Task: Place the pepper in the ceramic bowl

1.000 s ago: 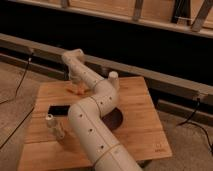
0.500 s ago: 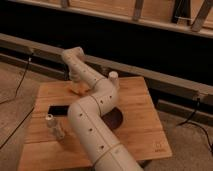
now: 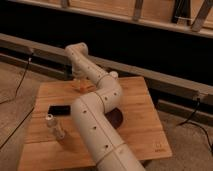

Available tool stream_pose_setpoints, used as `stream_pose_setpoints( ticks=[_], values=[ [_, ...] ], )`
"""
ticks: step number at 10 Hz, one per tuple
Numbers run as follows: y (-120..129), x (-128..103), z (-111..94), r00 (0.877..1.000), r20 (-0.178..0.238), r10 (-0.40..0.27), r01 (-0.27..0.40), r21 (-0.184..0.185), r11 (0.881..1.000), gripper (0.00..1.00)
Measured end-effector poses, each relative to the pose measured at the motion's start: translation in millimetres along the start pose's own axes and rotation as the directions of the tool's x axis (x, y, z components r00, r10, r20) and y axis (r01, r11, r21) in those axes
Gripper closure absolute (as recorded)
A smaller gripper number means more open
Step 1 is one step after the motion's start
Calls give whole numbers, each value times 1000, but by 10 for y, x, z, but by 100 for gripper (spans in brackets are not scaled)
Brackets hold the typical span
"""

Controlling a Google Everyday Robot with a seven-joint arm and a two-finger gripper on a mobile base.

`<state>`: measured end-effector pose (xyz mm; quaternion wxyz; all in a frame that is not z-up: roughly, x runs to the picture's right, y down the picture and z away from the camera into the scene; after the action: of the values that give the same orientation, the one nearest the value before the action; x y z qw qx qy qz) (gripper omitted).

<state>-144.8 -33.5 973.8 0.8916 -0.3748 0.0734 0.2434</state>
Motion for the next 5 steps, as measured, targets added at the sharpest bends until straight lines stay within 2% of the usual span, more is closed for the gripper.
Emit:
stream_pose_setpoints(
  ticks=[2,4,5],
  values=[
    [18,122,-136,1000,-2,-22,22,-5,1000,100],
    [134,322,-299,998,-11,-61,61,-2,998,100],
    [243,424,-435,997,0,-83,83,12,996,100]
  ],
)
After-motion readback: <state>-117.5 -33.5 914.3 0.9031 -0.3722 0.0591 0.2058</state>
